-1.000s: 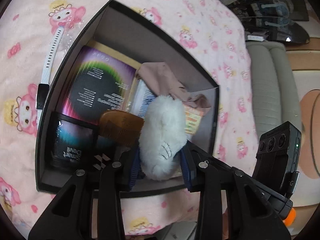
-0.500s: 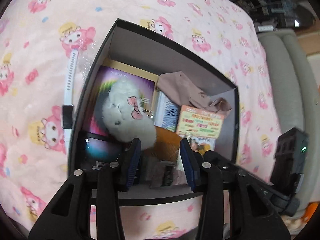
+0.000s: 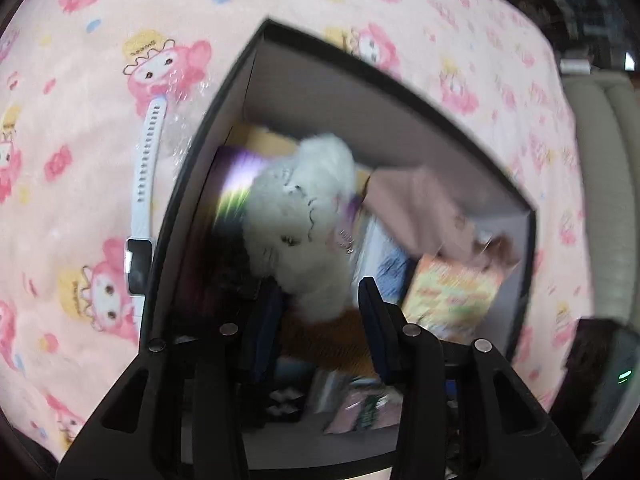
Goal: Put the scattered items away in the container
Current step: 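Lower the plush toy into the box and open the left gripper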
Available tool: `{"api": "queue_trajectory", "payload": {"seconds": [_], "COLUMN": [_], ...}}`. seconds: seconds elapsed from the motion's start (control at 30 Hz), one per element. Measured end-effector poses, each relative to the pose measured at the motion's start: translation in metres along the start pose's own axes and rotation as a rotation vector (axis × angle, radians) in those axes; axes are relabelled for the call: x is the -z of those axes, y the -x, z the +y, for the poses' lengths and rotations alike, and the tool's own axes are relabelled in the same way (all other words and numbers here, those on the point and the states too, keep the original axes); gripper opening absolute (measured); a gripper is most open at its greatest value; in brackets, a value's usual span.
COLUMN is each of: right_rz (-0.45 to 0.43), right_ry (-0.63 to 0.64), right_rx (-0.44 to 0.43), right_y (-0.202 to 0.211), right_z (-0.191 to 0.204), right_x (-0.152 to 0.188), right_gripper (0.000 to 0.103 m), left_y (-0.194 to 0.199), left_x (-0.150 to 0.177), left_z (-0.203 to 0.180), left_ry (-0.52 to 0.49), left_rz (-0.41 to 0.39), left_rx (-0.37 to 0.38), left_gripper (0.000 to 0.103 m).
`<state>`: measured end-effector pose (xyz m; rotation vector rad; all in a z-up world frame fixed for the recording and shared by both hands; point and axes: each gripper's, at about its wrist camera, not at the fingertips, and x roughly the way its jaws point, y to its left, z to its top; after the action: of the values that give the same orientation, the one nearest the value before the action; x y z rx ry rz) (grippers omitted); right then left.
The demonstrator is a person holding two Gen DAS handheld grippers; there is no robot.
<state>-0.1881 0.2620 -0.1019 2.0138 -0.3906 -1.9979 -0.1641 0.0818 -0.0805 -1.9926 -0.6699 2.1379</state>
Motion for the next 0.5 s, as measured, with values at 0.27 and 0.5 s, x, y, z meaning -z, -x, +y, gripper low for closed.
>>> {"api": "queue_trajectory", "payload": {"seconds": [0.27, 0.5], "right_rz": [0.014, -0.103], "right_ry": [-0.028, -0.036], "right_rx": [0.113, 0.109], "right_y": [-0.006, 0.011], "right_z": [-0.011, -0.022], "right_x": [-0.020, -0.044], "right_gripper": [0.026, 0.026], "left_y": [-0.025, -0.026], "left_x": [-0.007, -0.033], "left_z": [-0.014, -0.035], "left_ry": [0.001, -0.039], "left_rz": [0.093, 0.054], "left_rx": [-0.080, 0.101], "left_gripper": [0.038, 0.038]}}
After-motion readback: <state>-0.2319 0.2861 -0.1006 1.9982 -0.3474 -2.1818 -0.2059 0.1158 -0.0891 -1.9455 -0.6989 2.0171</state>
